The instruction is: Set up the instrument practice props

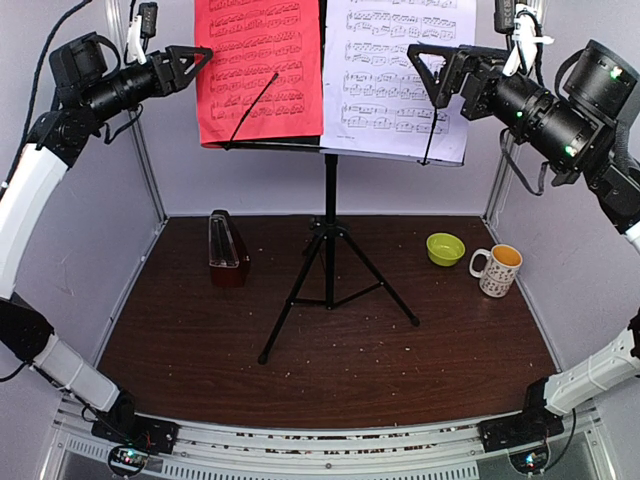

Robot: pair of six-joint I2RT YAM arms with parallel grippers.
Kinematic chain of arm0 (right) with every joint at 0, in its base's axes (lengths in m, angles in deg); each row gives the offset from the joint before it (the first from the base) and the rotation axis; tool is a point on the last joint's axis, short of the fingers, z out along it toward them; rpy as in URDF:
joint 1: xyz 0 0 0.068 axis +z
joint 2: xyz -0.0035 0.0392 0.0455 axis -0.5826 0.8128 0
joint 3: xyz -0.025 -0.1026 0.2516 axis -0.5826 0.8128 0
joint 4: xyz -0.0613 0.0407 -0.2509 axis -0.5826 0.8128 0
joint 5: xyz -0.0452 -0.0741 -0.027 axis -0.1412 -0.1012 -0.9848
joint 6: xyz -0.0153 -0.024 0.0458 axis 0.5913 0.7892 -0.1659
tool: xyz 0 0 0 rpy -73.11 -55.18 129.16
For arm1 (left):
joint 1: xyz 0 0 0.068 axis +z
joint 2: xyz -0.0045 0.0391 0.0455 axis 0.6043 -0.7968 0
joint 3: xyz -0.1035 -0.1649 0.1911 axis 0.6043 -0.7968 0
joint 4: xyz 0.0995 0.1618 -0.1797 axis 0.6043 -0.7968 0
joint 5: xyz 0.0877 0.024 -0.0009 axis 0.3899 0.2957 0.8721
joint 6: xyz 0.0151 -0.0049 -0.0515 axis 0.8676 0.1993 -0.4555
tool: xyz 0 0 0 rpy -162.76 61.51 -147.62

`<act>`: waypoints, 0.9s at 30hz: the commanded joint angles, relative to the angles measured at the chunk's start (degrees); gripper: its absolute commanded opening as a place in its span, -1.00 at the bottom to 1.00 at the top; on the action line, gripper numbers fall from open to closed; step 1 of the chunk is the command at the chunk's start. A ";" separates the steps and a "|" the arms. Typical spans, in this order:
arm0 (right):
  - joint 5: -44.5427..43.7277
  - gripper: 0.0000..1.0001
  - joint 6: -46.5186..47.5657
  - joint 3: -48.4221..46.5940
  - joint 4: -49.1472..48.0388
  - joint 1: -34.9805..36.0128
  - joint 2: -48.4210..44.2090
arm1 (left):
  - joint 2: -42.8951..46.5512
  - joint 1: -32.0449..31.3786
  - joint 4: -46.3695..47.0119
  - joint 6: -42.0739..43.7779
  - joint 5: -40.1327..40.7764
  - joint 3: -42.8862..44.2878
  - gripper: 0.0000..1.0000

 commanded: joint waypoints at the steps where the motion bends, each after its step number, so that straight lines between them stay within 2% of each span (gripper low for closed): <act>1: -0.93 0.97 0.11 0.31 0.55 0.24 -1.23 | -1.55 1.12 4.81 -3.08 -2.84 3.14 0.26; 5: -0.96 0.97 0.48 0.31 0.72 0.25 -1.34 | -2.24 1.22 7.82 -4.01 -6.05 3.23 0.08; 9: -0.76 0.97 0.68 0.31 0.52 0.27 -1.19 | -2.38 1.19 9.30 -4.22 -6.64 3.28 -0.22; 11: -0.53 0.98 0.76 0.22 0.42 0.24 -1.01 | -2.51 1.19 9.58 -4.35 -7.16 3.54 -0.32; 16: -0.13 0.97 0.70 0.18 0.37 0.25 -0.69 | -2.35 1.25 9.77 -4.33 -7.47 3.51 -0.44; 23: -0.06 0.97 0.47 0.30 0.29 0.24 -0.60 | -2.20 1.20 9.51 -3.88 -7.50 3.40 -0.47; 27: -0.08 0.97 0.34 0.37 0.25 0.25 -0.56 | -2.55 1.18 9.60 -4.08 -8.07 3.49 -0.57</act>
